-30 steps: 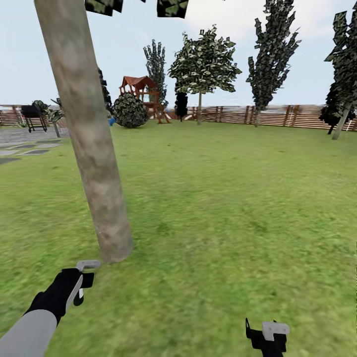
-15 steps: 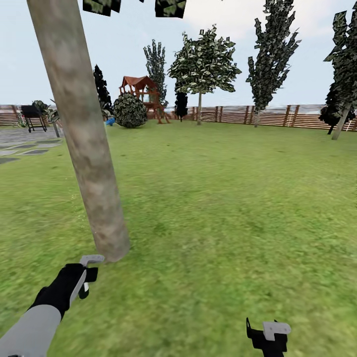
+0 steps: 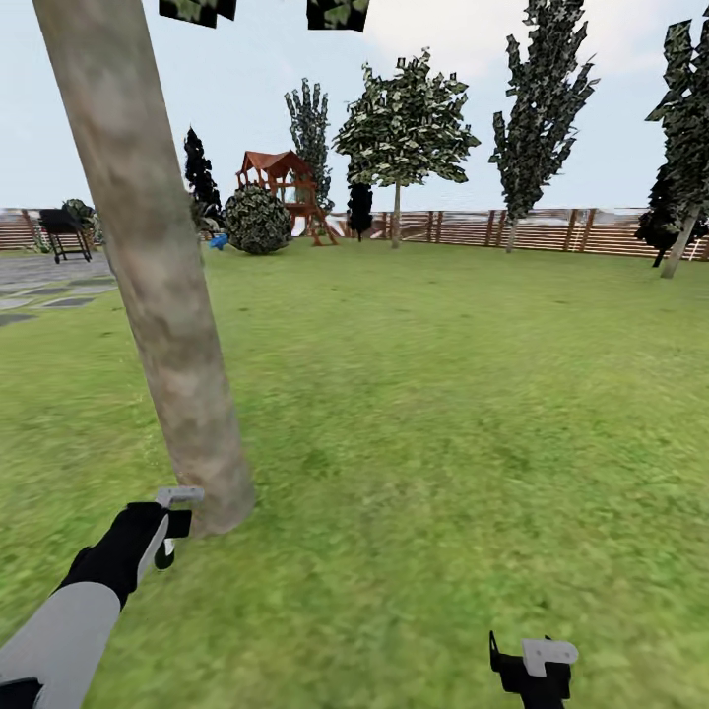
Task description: In the garden, pick up the pesticide atomizer on the floor and spray pesticide onto both trees until each tree trunk is fully covered.
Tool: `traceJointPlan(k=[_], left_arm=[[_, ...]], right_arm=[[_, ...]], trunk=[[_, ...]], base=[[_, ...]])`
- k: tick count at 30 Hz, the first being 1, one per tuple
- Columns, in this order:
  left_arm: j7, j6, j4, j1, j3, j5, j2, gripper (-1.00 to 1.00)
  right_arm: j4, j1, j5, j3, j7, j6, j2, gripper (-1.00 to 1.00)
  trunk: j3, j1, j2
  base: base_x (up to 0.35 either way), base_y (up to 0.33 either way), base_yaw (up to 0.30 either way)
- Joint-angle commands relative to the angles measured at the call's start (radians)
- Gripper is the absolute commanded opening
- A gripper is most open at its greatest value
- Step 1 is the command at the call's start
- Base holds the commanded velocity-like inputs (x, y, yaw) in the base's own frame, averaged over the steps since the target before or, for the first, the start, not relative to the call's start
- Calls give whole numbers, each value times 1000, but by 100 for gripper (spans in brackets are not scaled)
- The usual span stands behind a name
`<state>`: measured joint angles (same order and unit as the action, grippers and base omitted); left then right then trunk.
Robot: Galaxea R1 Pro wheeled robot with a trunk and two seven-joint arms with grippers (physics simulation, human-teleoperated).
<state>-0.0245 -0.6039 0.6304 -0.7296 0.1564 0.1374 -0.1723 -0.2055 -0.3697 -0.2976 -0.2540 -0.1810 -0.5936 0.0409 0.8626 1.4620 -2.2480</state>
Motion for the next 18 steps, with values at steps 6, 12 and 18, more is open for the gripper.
traceJointPlan(k=[6, 12, 18], left_arm=[[0, 0, 0, -1, 7, 6, -41, -100], [11, 0, -1, 1, -15, 2, -51, -100], [106, -11, -2, -3, -46, 7, -21, -100]], right_arm=[[0, 0, 0, 1, 0, 0, 0, 100], [0, 0, 0, 0, 0, 0, 0, 100], [0, 0, 0, 0, 0, 1, 0, 100]], trunk=[[0, 0, 0], [0, 0, 0], [0, 0, 0]], base=[[191, 0, 0], [7, 0, 0], [0, 0, 0]])
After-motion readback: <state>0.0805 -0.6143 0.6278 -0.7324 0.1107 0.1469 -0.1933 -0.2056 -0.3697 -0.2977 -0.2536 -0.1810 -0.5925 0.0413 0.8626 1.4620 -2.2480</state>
